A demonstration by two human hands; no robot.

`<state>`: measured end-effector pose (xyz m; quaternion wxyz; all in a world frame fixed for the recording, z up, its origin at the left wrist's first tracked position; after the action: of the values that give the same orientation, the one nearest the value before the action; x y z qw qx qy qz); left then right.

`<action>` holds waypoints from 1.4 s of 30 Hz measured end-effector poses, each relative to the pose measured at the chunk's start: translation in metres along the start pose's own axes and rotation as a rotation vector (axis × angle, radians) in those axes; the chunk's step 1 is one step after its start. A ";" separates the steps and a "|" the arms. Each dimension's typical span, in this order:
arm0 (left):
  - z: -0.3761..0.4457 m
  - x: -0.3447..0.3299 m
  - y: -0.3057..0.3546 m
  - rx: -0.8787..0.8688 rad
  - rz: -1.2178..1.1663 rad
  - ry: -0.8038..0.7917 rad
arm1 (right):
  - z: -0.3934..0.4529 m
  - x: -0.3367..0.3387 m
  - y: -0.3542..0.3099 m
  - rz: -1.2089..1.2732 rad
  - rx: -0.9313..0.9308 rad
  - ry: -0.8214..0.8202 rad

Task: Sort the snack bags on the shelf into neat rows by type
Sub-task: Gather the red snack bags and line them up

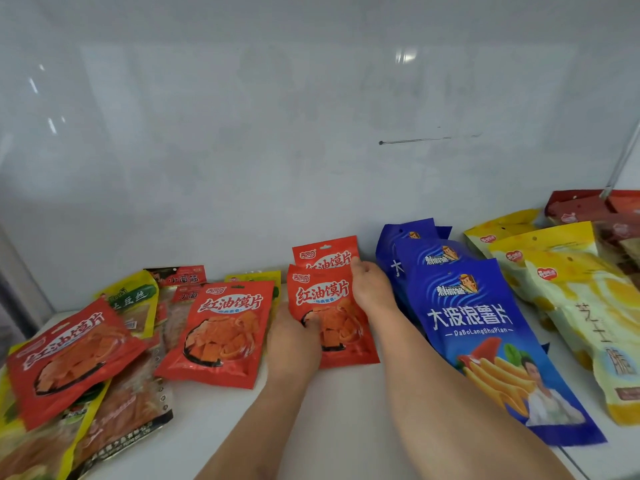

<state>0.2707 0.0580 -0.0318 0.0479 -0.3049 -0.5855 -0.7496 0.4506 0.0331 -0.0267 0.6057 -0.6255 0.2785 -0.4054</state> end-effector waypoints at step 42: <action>-0.007 0.143 -0.025 -0.047 0.412 0.304 | -0.139 -0.110 -0.045 -0.609 0.416 -0.198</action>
<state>0.1413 0.0998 0.0189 0.2801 -0.3026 -0.4794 -0.7747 0.2697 0.0566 -0.0100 0.5957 -0.5793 -0.0682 -0.5522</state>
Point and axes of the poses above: each hand's wrist, its own z-axis towards the middle knuckle, its own x-axis out of the back of the hand, y = z × x, the point moved 2 cm from there along z, towards the middle knuckle, and after that the axes turned 7 degrees about z, right-handed, at the moved point
